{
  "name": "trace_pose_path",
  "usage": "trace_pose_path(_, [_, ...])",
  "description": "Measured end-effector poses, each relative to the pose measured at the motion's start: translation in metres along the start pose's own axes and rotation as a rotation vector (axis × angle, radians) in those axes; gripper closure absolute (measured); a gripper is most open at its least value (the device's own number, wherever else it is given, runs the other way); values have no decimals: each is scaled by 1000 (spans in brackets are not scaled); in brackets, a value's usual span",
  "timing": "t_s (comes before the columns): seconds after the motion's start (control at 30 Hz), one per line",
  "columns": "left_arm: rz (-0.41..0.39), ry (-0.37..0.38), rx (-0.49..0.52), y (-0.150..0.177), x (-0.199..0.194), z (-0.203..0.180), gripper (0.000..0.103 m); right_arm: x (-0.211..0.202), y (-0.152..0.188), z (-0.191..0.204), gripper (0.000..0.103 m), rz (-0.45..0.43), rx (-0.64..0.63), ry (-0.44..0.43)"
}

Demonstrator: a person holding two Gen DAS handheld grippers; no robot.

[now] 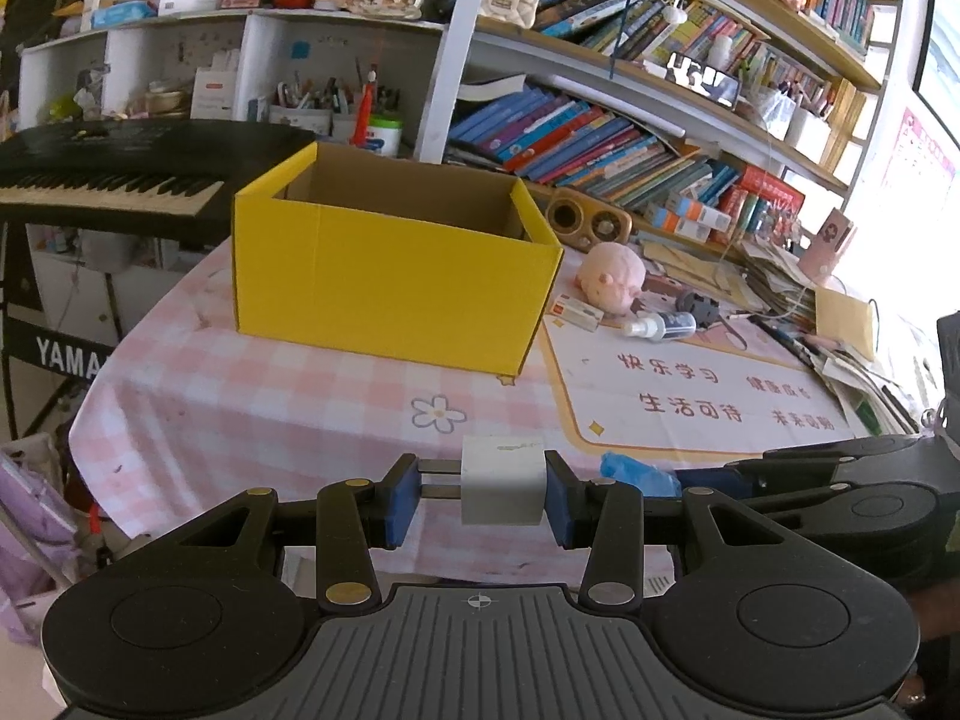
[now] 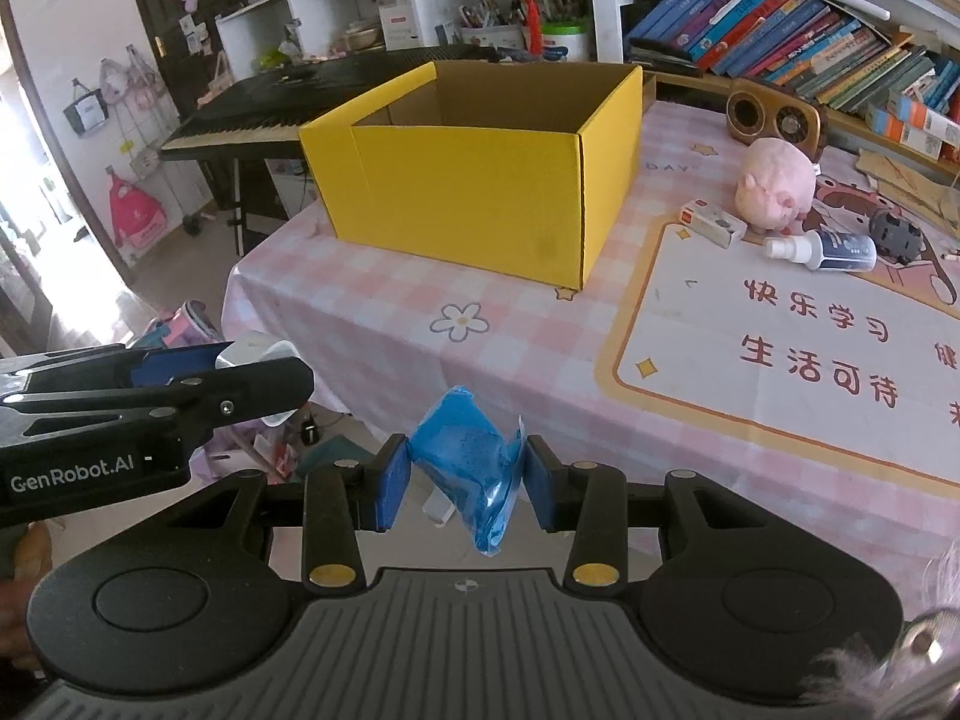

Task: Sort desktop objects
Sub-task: 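Lift and carry the plug adapter and blue piece toward the yellow box, then open the left tool over the box to drop the adapter while the right tool drops the blue piece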

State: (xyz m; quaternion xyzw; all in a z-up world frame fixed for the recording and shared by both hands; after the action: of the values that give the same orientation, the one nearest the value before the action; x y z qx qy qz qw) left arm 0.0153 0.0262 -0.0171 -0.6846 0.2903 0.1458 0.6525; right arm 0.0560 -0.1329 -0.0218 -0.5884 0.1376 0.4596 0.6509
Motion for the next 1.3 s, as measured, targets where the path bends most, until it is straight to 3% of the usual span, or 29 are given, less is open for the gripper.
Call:
trace_pose_path(0.8, [-68, 4, -2, -27, 7, 22, 61, 10, -35, 13, 65, -61, -31, -2])
trace_pose_path(1.0, [-122, -15, 1, -52, 12, 29, 61, 7, -66, 13, 65, -115, -40, -28])
trace_pose_path(1.3, [-202, -70, 14, -101, 34, 40, 61, 8, -137, 4, 65, -236, -60, -75])
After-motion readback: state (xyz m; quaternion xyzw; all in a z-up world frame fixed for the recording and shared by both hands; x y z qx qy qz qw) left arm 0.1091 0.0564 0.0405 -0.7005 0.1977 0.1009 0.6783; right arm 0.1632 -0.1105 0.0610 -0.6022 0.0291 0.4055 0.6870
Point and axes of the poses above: each gripper's, at about its wrist camera, not at the fingertips, and x roughly the way its jaws point, z to its left, y to its underside, the point moved 1 cm from there along x, roughly the way its jaws point, and after that the axes turned 9 degrees about x, right-handed, at the moved point
